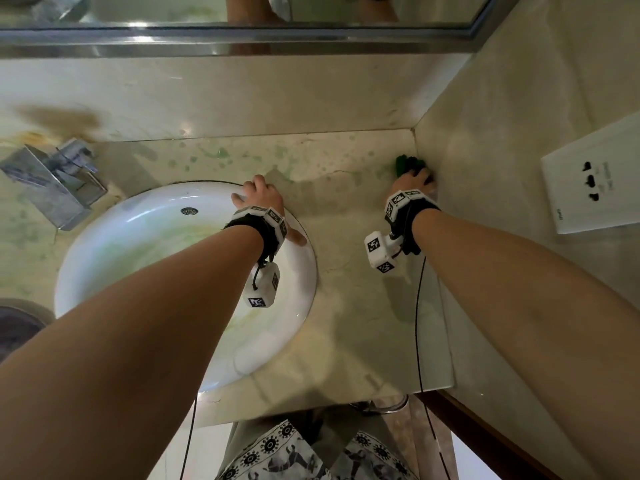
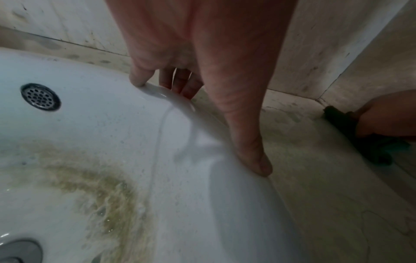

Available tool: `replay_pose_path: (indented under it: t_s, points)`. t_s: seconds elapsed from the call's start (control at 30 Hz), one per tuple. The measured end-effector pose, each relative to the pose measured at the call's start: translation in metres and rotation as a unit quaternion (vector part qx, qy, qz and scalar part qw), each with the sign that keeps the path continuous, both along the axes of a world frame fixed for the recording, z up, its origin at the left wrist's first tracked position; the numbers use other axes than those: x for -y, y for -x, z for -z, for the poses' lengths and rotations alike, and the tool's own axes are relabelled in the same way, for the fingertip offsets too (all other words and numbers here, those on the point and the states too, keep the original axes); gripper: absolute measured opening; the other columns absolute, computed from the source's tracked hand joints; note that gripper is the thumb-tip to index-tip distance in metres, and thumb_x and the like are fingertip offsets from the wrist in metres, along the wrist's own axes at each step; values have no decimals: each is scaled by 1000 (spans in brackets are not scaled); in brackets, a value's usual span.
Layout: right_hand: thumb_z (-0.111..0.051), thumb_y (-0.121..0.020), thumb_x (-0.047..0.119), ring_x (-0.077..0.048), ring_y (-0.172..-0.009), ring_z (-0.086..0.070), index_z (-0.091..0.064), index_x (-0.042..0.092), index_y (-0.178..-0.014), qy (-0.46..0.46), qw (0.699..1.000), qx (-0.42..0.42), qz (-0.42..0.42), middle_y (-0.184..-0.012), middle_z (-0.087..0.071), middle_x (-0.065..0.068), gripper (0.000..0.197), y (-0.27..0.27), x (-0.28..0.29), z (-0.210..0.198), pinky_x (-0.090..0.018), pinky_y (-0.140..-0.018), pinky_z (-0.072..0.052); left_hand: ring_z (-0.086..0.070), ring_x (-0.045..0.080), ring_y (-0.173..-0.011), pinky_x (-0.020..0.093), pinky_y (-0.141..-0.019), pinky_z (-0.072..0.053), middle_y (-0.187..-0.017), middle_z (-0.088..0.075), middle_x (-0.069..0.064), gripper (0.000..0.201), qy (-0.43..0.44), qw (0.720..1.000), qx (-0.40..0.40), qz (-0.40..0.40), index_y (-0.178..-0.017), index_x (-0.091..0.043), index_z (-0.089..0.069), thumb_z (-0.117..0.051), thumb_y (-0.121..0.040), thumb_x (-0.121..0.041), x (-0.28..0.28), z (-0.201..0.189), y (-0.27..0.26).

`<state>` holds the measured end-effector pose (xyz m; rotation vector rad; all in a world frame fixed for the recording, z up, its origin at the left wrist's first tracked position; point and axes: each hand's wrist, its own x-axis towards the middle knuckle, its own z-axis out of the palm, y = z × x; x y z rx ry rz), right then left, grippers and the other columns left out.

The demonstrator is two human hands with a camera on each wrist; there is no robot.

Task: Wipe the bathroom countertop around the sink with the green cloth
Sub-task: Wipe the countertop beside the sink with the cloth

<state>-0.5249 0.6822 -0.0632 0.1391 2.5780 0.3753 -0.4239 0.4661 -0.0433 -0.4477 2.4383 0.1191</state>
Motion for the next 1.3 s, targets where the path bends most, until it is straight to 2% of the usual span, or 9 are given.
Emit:
replay_pose_path:
  t_s: [0.13,0.33,0.57,0.73,0.87,0.93,1.03,1.17,1.3]
  points:
    - [-43,-95,17,-39,-140,-18,-29,-2,-144,48,999,1,-11,-152,-22,-19,55,16,0,4,-49,-116,-21,-35,35,-126,52,-107,-32,-136,-33,13,135,3,1000,1,1,-138,-2,-40,-77,-35,-80,-2,0,1]
    - [-46,-94,15,-34,-139,-26,-30,12,-147,171,985,-11,14,-152,-24,-17,56,27,-1,-3,-44,-112,-30,-33,35,-127,53,-109,-31,-136,-32,13,135,2,1000,-2,-4,-139,-1,-39,-78,-35,-79,-2,0,2]
    - [-50,-91,12,-37,-106,-53,-40,26,-141,338,935,-30,105,-135,-37,-16,53,9,1,5,-35,-99,-44,-35,35,-126,52,-107,-32,-133,-33,12,132,-2,1000,2,-4,-137,-3,-42,-79,-35,-79,-2,-3,3]
    - [-47,-94,13,-36,-117,-48,-44,16,-138,314,942,-75,96,-140,-42,-13,45,-3,-1,14,-37,-99,-44,-39,32,-119,47,-100,-37,-124,-36,10,126,0,1000,-1,0,-132,-5,-46,-78,-34,-79,-2,-4,4]
    - [-51,-93,15,-36,-135,-35,-37,6,-143,259,959,-53,99,-150,-30,-18,53,20,-7,11,-40,-105,-35,-38,33,-122,49,-103,-36,-127,-37,10,125,-1,1000,-6,-4,-131,-6,-47,-78,-35,-79,-1,-2,3]
    - [-49,-94,16,-35,-139,-29,-36,8,-144,252,962,-63,87,-152,-27,-18,53,29,-7,12,-39,-105,-31,-38,32,-122,49,-103,-35,-128,-37,10,124,0,1000,-7,-4,-131,-6,-47,-78,-36,-79,-1,-2,3]
    - [-40,-98,19,-33,-143,-22,-23,10,-150,228,973,-44,18,-157,-20,-16,56,42,3,10,-44,-117,-21,-39,32,-121,47,-100,-36,-127,-38,9,123,1,1000,-4,-4,-130,-6,-48,-77,-36,-79,-1,-1,4]
    - [-40,-96,25,-37,-133,-35,-20,31,-152,280,959,-21,17,-154,-20,-10,60,57,18,14,-36,-112,-30,-40,32,-121,47,-99,-37,-126,-38,9,124,2,1000,-5,-6,-130,-6,-47,-78,-34,-79,-1,0,5]
    - [-47,-93,46,-30,-128,-44,-34,29,-146,353,934,-5,44,-147,-36,-8,58,65,51,18,-30,-104,-36,-39,32,-123,49,-101,-37,-128,-37,8,123,2,1000,-11,-7,-130,-6,-47,-79,-34,-78,0,2,4]
